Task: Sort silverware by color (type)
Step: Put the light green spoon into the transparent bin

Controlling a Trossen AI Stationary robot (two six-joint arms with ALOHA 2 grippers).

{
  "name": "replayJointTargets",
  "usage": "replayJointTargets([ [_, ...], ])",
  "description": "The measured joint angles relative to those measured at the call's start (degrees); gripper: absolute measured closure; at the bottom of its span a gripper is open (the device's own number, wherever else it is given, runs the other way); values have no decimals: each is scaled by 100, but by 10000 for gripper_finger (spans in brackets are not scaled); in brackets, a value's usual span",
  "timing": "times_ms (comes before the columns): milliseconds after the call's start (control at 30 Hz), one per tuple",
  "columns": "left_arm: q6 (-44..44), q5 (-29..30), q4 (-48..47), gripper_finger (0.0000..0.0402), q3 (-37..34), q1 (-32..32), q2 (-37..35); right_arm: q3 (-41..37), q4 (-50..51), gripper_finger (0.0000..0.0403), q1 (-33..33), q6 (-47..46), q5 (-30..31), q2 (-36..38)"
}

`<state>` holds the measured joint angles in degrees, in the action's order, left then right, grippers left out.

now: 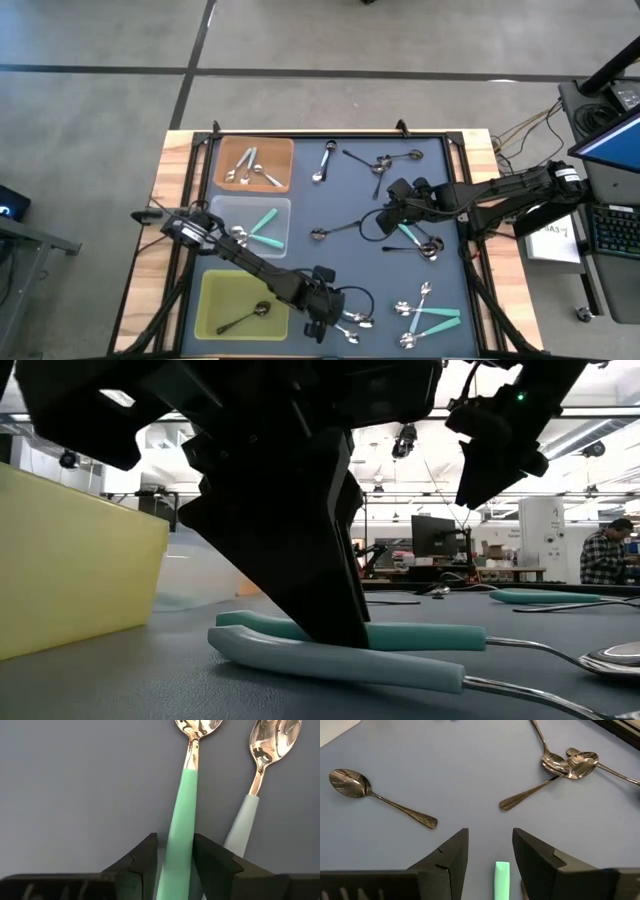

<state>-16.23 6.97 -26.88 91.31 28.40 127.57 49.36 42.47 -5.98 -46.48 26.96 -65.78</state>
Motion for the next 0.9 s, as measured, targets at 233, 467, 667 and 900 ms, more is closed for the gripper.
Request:
replayJointTargets([
  [233,195,-7,20,363,-7,22,-66,0,0,257,0,-2,2,0],
  [467,384,169,97,363,84,42,-361,0,-2,257,0,0,0,0],
  [667,1198,731,-134,363,245,7,-930,0,-13,257,0,-2,0,0],
  [900,1549,925,-1179,363,-271,-257,-2064,0,-95,257,0,-2,0,0],
])
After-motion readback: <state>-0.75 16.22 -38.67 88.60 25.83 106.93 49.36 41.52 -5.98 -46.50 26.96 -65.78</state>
